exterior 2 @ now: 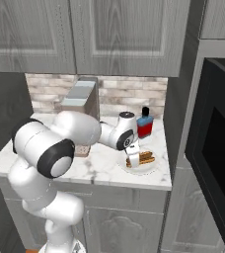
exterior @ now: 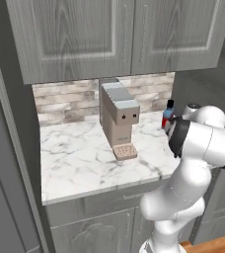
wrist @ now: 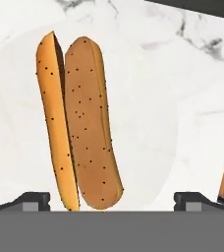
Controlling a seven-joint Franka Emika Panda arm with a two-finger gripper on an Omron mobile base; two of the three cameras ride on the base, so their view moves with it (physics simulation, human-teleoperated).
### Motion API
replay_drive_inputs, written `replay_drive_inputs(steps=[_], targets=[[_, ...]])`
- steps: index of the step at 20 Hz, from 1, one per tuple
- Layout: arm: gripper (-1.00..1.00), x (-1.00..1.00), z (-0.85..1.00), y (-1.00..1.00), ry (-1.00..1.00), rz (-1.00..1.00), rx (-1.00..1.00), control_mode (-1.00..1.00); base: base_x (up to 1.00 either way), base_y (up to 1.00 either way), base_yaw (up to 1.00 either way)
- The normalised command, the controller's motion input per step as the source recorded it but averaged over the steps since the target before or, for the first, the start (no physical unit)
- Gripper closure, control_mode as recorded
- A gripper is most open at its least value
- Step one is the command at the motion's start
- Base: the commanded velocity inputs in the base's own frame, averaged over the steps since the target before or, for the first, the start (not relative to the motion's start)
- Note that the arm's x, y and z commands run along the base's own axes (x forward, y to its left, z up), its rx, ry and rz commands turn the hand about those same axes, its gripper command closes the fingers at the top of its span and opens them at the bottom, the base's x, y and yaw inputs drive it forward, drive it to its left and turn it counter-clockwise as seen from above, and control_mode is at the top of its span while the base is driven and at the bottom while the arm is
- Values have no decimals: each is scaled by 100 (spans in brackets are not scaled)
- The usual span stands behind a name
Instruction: Pick the hotdog bun from the counter and place it in the microwave.
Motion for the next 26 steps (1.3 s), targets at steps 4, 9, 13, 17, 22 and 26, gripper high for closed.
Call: replay_drive_inputs(steps=[4, 9, 13, 17, 22, 26], targets=[[-100, 33, -31, -1, 0, 0, 0, -100, 0, 0, 0], [-100, 29, -24, -10, 0, 0, 0, -100, 0, 0, 0], [-100, 19, -39, -17, 0, 0, 0, -100, 0, 0, 0], [-100, 18, -44, -21, 1, 0, 0, -100, 0, 0, 0], [100, 1, -40, -14, 0, 0, 0, -100, 0, 0, 0], [100, 0, -14, -1, 0, 0, 0, -100, 0, 0, 0]])
